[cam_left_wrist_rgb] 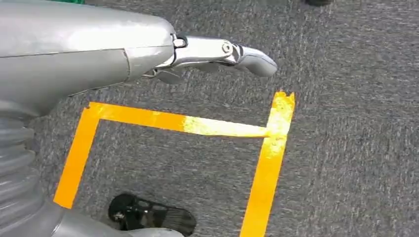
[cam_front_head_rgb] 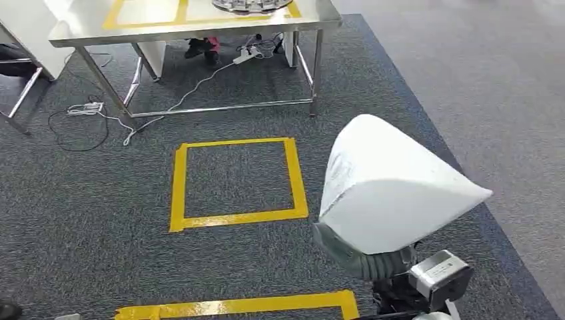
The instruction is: Take the parts from the cabinet and place them on the table.
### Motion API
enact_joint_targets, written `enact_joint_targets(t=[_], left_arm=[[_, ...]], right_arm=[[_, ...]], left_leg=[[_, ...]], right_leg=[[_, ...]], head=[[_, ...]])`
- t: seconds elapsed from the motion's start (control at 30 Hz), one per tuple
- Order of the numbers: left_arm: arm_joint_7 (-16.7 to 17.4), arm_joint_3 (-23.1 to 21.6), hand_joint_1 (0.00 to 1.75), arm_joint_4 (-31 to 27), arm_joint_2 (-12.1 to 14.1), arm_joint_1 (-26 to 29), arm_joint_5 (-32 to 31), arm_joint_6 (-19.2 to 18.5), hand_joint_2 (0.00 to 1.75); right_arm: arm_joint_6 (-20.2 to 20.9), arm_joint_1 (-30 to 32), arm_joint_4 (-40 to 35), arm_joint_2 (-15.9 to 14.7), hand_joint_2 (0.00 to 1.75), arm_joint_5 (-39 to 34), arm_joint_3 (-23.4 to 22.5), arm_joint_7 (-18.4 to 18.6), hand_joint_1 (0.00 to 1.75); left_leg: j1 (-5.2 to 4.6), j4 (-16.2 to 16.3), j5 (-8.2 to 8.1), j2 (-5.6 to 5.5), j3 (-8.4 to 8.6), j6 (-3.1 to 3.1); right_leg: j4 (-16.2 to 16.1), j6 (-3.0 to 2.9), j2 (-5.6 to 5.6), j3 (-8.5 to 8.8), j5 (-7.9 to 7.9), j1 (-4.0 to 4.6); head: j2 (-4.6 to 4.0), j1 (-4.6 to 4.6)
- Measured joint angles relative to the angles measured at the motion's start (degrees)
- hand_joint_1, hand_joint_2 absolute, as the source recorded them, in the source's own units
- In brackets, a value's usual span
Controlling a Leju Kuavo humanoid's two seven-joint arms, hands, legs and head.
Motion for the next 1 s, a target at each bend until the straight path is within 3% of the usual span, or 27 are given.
enact_joint_targets(t=[0.1,0.17,0.2,0.23,0.3,0.33,0.37,0.4,0.43,0.47,0.53,0.57,0.6,0.63,0.67,0.73,0.77,0.8,0.9,0.93,0.97,1.0], left_arm=[[0.00,0.04,0.00,0.00,-0.02,0.01,0.02,-0.02,1.75],[0.00,0.07,0.00,0.00,0.15,0.00,0.04,-0.02,1.75],[0.02,0.07,0.00,0.00,0.09,0.03,0.02,-0.02,1.75],[0.02,0.07,0.00,0.00,0.11,0.00,0.02,-0.02,1.75],[0.02,0.07,0.00,0.00,0.07,0.04,0.04,-0.02,1.75],[0.02,0.07,0.00,0.00,0.02,0.06,0.02,-0.07,1.75],[0.02,0.07,0.00,0.00,0.02,0.08,0.02,-0.09,1.75],[0.02,0.09,0.00,0.00,0.02,0.14,0.02,-0.11,1.75],[0.02,0.09,0.00,0.00,-0.02,0.25,0.02,-0.13,1.75],[0.02,0.09,0.00,0.00,-0.11,0.33,0.02,-0.15,1.75],[0.02,0.09,0.00,0.00,-0.31,0.37,0.02,-0.15,1.75],[0.04,0.09,0.00,-0.02,-0.28,0.36,0.02,-0.15,1.75],[0.04,0.11,0.00,-0.09,0.07,0.25,-0.04,-0.07,1.75],[0.00,0.09,0.00,-0.11,-0.02,0.22,-0.11,0.02,1.75],[0.00,0.09,0.00,-0.11,-0.07,0.36,-0.13,0.02,1.75],[0.00,0.09,0.00,-0.11,-0.22,0.32,-0.15,0.02,1.75],[0.00,0.09,0.00,-0.11,-0.22,0.20,-0.15,0.02,1.75],[0.00,0.09,0.00,-0.11,-0.22,0.03,-0.15,0.04,1.75],[0.00,0.07,0.00,-0.11,-0.28,0.07,-0.15,0.04,1.75],[0.00,0.09,0.00,-0.11,-0.33,0.26,-0.15,0.04,1.75],[0.00,0.09,0.00,-0.11,-0.33,0.36,-0.15,0.04,1.75],[0.00,0.09,0.00,-0.11,-0.33,0.36,-0.15,0.04,1.75]], right_arm=[[-0.04,0.00,0.00,0.00,1.75,0.00,0.00,-0.28,1.75],[-0.07,0.06,-0.02,0.00,1.75,-0.04,0.02,-0.55,1.75],[-0.09,0.19,-0.07,0.00,1.75,-0.09,0.02,-0.68,1.75],[-0.09,0.07,-0.11,0.00,1.75,-0.15,0.04,-0.68,1.75],[-0.11,-0.28,-0.15,0.00,1.75,-0.20,0.00,-0.76,1.75],[-0.11,-0.22,-0.13,0.00,1.75,-0.24,0.00,-0.76,1.75],[-0.11,0.06,-0.13,0.00,1.75,-0.24,0.07,-0.81,1.75],[-0.15,0.17,-0.09,0.00,1.75,-0.35,0.04,-0.83,1.75],[-0.26,0.16,-0.07,0.00,1.75,-0.35,0.02,-0.85,1.75],[-0.31,0.15,-0.07,0.00,1.75,-0.35,0.02,-0.87,1.75],[-0.35,0.15,-0.07,0.00,1.75,-0.35,0.02,-0.96,1.75],[-0.42,0.17,-0.02,0.00,1.75,-0.35,0.00,-1.05,1.75],[-0.48,0.23,0.07,0.00,1.75,-0.42,-0.02,-1.12,1.75],[-0.59,0.27,0.02,0.00,1.75,-0.48,-0.02,-1.11,1.75],[-0.72,0.75,0.00,0.00,1.75,-0.48,-0.04,-1.20,1.75],[-0.87,0.81,-0.02,0.00,1.75,-0.50,-0.11,-1.20,1.75],[-0.87,0.85,-0.18,0.00,1.75,-0.50,-0.18,-1.22,1.75],[-0.85,0.83,-0.20,0.00,1.75,-0.46,-0.20,-1.31,1.75],[-0.85,0.93,-0.20,0.00,1.75,-0.46,-0.24,-1.31,1.75],[-0.85,0.96,-0.20,0.00,1.75,-0.48,-0.24,-1.31,1.75],[-0.85,1.00,-0.20,0.00,1.75,-0.48,-0.26,-1.31,1.75],[-0.85,0.98,-0.20,0.00,1.75,-0.46,-0.26,-1.31,1.75]], left_leg=[[-0.05,0.08,-0.04,0.00,-0.03,0.00],[-0.29,-0.33,-0.69,-0.04,-0.33,1.43],[-0.31,-1.02,-0.81,0.01,0.32,2.14],[0.10,-1.98,-0.46,-0.09,1.40,2.56],[0.26,-2.40,-0.31,-0.02,2.12,2.66],[0.30,-2.33,-0.28,0.01,2.13,2.57],[0.30,-2.32,-0.37,0.04,2.12,2.43],[0.35,-2.27,-0.40,0.05,2.15,2.21],[0.49,-2.20,-0.51,0.06,2.34,1.74],[0.74,-2.16,-0.79,0.04,2.67,1.33],[1.60,-1.48,-1.74,-0.20,3.51,0.11],[1.91,-1.09,-2.35,-0.27,3.71,-0.53],[1.70,-0.37,-2.61,-0.37,3.60,-1.08],[1.55,-0.19,-2.87,-0.38,3.09,-1.36],[1.60,-0.12,-3.08,-0.36,3.21,-1.54],[1.81,0.47,-3.20,-0.34,3.04,-1.81],[1.78,2.62,-2.70,0.49,2.20,-1.97],[1.70,6.06,-3.06,1.13,0.31,-2.12],[1.45,17.99,-8.20,1.34,-7.74,-2.14],[1.24,18.98,-8.78,1.34,-9.19,-1.75],[0.90,17.63,-7.99,1.34,-9.43,-1.24],[0.46,14.74,-6.04,1.34,-8.96,-0.40]], right_leg=[[-0.03,0.02,-0.01,0.03,0.01,-0.10],[0.50,0.74,-0.06,0.44,0.96,-0.37],[1.20,1.43,-0.09,0.03,2.30,-0.42],[1.39,1.47,-0.15,-0.34,1.74,-0.40],[4.51,1.74,-0.11,-1.44,-1.46,-0.45],[8.53,1.71,-0.12,-3.41,-3.83,-0.60],[12.88,2.11,-0.13,-5.71,-5.98,-0.81],[15.89,2.32,-0.15,-7.43,-7.03,-0.99],[16.35,2.74,-0.17,-8.00,-6.57,-1.27],[14.15,3.13,-0.21,-7.15,-4.69,-1.55],[3.87,4.02,-0.17,-2.52,1.67,-2.24],[1.81,4.72,0.35,-1.31,1.06,-2.15],[0.62,4.01,0.48,-1.51,-1.32,-1.69],[1.31,2.02,0.48,-0.83,-1.46,-1.63],[1.58,1.36,0.41,-1.20,-0.74,-1.58],[1.72,0.78,0.44,-0.48,-0.89,-1.75],[1.46,0.42,0.23,0.07,-1.12,-1.67],[1.25,0.04,-0.01,0.61,-1.44,-1.57],[1.14,-0.28,-0.32,2.06,-2.90,-1.18],[1.12,-0.40,-0.29,2.82,-3.49,-1.00],[1.09,-0.54,-0.27,3.82,-4.17,-0.79],[1.07,-0.64,-0.28,4.81,-4.81,-0.53]], head=[[0.00,0.00],[0.00,-0.11],[0.00,0.00],[0.00,0.02],[0.00,0.35],[0.00,0.37],[0.00,0.33],[-0.02,0.39],[0.00,0.31],[0.00,0.35],[0.00,0.37],[0.00,0.33],[0.00,0.94],[0.00,0.98],[0.00,0.28],[0.00,0.20],[0.00,0.09],[0.00,-0.09],[0.00,-0.17],[0.00,-0.15],[0.00,-0.15],[0.00,-0.20]])
